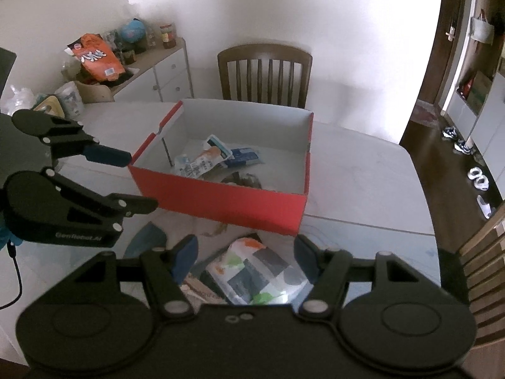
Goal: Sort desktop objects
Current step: 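Withdraw both tools from the red box toward the remaining table items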
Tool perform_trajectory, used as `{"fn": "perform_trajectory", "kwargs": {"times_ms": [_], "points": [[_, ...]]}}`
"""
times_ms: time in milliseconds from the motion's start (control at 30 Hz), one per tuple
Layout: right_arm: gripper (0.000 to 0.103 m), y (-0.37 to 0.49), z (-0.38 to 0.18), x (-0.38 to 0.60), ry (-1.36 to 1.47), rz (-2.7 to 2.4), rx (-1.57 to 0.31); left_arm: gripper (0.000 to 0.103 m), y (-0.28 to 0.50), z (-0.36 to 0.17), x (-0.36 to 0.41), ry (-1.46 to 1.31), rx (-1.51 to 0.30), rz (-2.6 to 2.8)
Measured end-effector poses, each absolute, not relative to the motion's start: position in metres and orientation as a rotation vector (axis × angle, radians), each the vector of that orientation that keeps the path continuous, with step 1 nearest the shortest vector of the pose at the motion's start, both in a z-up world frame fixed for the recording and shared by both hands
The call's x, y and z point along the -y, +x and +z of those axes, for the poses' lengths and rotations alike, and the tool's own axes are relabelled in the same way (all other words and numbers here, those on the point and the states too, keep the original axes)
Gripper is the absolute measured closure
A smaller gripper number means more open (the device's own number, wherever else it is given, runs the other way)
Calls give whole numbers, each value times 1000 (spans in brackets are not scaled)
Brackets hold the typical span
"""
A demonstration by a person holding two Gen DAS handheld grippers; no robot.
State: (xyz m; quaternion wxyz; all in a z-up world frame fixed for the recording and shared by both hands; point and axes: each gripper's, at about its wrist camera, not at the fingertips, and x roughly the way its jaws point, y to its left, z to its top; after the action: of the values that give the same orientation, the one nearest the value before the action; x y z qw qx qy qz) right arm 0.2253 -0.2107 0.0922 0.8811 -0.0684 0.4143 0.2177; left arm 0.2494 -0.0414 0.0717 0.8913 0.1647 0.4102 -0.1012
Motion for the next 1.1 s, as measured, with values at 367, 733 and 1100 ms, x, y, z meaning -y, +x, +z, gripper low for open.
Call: {"fn": "perform_trajectory", "kwargs": {"times_ms": [367, 733, 1100], "points": [[36, 183, 82, 221, -150, 465, -804, 45, 197, 63, 48, 274, -773, -158], [36, 161, 71, 224, -163, 469, -785, 39, 160, 47, 57, 234, -753, -177], [36, 152, 53, 225, -165, 474, -797, 20, 136, 6, 57, 199, -779, -211]]}}
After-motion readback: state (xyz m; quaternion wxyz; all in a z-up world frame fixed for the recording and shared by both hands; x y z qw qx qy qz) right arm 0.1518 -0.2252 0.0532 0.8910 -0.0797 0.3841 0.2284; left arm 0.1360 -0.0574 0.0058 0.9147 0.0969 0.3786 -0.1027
